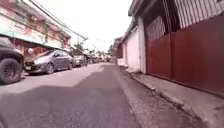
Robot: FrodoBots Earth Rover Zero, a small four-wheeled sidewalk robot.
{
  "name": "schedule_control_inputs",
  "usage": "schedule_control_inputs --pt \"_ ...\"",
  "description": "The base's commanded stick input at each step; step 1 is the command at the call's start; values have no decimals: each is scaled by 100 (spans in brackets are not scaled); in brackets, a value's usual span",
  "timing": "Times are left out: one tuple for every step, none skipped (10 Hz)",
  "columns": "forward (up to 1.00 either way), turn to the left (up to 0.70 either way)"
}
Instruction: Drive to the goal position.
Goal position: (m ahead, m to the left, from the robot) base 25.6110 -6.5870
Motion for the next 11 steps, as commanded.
schedule_control_inputs --pt "70 0" --pt "70 0" --pt "70 0" --pt "70 0" --pt "70 0" --pt "70 0" --pt "70 0" --pt "70 0" --pt "70 0" --pt "70 0" --pt "70 0"
